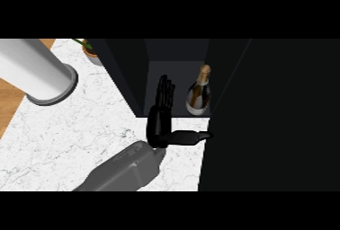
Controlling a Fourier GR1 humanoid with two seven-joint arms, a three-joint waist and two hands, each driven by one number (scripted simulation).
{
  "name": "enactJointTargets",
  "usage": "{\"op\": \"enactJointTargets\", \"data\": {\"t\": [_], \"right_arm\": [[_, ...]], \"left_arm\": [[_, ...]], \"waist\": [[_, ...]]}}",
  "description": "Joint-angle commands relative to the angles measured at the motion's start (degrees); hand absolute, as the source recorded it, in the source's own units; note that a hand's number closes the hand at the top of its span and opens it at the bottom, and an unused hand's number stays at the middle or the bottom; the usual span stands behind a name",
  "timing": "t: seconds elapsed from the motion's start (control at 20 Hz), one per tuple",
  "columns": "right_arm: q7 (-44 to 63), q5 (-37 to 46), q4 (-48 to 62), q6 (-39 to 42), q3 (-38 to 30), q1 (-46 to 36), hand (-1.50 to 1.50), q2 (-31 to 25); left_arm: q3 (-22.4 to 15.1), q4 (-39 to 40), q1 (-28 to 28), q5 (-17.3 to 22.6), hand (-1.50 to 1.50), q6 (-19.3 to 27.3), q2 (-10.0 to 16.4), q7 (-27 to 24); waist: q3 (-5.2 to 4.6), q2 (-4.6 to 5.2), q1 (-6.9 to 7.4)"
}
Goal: Pick up the wine, place it into the cabinet and close the cabinet
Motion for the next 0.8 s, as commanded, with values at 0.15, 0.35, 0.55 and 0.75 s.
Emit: {"op": "enactJointTargets", "data": {"t": [0.15,0.35,0.55,0.75], "right_arm": [[-2.28,2.1,0.43,0.28,0.02,0.38,-1.5,0.03],[0.89,-0.28,-1.58,0.12,-2.39,0.14,-1.5,-1.51],[0.87,-5.19,-1.53,4.19,-2.33,1.63,1.5,-3.53],[-0.92,-5.87,-3.91,10.21,-1.51,3.47,1.5,-7.28]], "left_arm": [[-0.42,-11.91,6.8,-7.92,-1.5,-2.01,6.5,3.65],[-0.92,-27.51,11.14,-9.34,-1.5,1.08,16.13,8.76],[-3.27,-35.21,17.2,-12.27,-1.5,-0.87,20.2,9.06],[-1.63,-41.03,19.03,-13.2,-1.5,-3.32,26.32,11.11]], "waist": [[0.01,0.04,0.07],[0.02,-0.11,0.54],[0.04,-0.1,0.54],[0.05,-0.16,0.38]]}}
